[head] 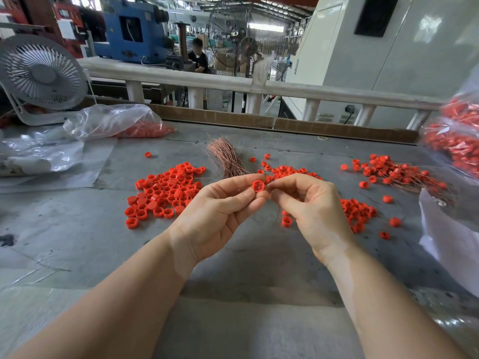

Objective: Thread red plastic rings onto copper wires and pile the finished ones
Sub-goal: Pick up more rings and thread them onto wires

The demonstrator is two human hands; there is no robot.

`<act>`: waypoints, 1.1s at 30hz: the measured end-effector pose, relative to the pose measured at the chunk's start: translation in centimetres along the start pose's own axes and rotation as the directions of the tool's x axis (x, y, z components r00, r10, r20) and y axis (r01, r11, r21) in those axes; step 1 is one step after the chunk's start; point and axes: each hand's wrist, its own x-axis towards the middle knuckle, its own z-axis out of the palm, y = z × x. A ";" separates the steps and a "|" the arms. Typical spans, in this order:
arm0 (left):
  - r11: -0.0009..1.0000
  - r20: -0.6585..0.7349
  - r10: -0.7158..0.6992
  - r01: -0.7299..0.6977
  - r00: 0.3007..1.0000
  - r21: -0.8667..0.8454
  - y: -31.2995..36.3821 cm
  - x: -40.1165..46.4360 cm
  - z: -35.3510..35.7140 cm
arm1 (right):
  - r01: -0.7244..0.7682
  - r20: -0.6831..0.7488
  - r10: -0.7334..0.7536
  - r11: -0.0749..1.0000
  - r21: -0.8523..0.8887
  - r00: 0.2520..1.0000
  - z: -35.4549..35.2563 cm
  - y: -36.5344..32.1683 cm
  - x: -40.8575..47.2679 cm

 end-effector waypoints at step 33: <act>0.998 -0.110 0.046 -0.040 0.993 0.052 -0.6 0.4 -0.2 | -0.222 -0.359 0.145 0.957 -0.185 0.922 -1.9 0.8 0.8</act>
